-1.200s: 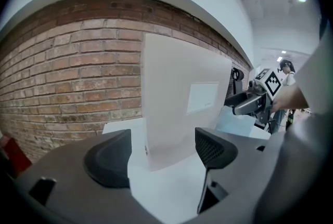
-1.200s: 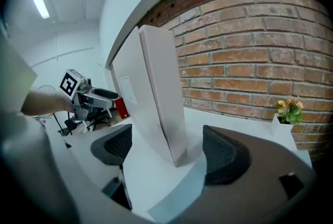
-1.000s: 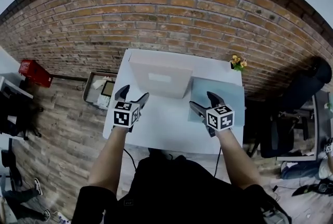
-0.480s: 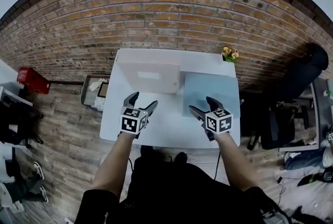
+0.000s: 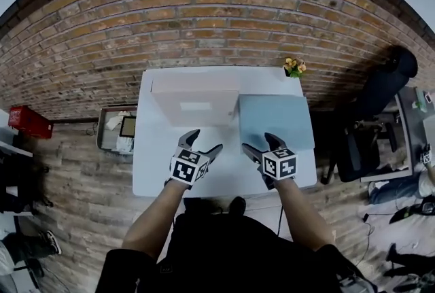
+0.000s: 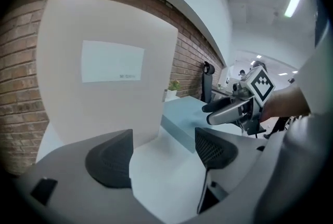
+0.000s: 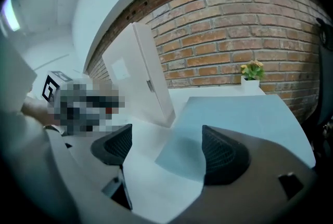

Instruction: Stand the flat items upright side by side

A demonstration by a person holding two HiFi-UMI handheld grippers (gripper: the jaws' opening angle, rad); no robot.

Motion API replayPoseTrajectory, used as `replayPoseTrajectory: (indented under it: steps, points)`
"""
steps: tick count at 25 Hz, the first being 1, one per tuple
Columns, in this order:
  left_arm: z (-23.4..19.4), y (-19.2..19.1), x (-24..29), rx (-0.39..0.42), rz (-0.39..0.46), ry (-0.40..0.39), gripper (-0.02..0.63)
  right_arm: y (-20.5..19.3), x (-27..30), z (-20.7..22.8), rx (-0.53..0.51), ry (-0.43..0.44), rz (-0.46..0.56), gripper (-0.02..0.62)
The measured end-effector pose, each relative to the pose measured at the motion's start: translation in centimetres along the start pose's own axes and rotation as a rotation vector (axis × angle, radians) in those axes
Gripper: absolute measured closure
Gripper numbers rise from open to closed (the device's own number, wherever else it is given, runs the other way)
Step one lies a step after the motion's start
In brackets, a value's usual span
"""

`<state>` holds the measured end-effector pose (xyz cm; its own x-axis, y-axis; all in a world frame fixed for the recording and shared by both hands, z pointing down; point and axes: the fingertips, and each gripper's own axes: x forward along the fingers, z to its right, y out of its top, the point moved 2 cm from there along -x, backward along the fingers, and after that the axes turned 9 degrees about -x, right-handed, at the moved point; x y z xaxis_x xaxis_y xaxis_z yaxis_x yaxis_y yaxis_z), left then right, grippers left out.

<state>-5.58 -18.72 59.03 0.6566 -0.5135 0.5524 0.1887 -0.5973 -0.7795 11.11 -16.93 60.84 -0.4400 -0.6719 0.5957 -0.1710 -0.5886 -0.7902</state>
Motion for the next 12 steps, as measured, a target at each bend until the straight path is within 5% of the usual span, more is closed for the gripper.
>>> replayPoseTrajectory:
  steps: [12]
  points:
    - [7.2, -2.7, 8.0, 0.061, -0.200, -0.244, 0.216, -8.4, -7.1, 7.1, 0.288, -0.261, -0.018, 0.169]
